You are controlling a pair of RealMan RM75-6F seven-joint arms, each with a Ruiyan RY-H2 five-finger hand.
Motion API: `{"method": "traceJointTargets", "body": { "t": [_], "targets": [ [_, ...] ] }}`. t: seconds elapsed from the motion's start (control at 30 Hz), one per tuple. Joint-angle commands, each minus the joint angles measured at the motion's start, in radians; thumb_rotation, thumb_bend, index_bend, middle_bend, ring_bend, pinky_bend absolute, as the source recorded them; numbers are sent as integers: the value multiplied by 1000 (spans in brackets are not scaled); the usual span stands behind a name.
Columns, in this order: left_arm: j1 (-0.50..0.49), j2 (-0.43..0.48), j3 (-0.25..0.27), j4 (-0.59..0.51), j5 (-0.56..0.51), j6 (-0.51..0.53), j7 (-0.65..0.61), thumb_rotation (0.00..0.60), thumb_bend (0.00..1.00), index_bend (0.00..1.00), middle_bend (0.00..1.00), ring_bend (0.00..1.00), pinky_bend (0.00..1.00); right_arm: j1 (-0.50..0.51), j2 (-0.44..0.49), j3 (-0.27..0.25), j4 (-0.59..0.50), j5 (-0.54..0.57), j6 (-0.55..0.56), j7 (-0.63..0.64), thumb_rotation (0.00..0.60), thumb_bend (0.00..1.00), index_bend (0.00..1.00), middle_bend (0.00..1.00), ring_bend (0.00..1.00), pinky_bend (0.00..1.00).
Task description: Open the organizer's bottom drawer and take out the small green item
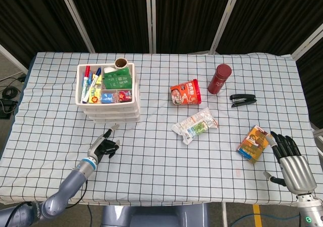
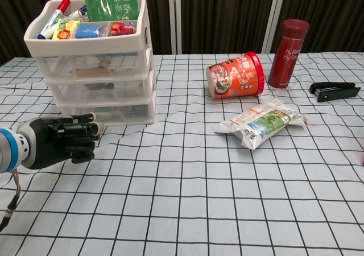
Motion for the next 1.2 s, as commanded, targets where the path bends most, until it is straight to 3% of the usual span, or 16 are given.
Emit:
{"method": "traceJointTargets", "body": {
  "t": [0.03,1.2],
  "targets": [
    [-13,-1,-7,11,-24,-18,-9,600,655,32,1000,976,845,-1,0,1,-1,0,3,0,600,0,0,0,0,0],
    [-82,-46,-38,123,-165,-62,-13,600,655,16,1000,976,845,-6,8,3,-5,-1,11,14,600,0,0,0,0,0]
  ]
}}
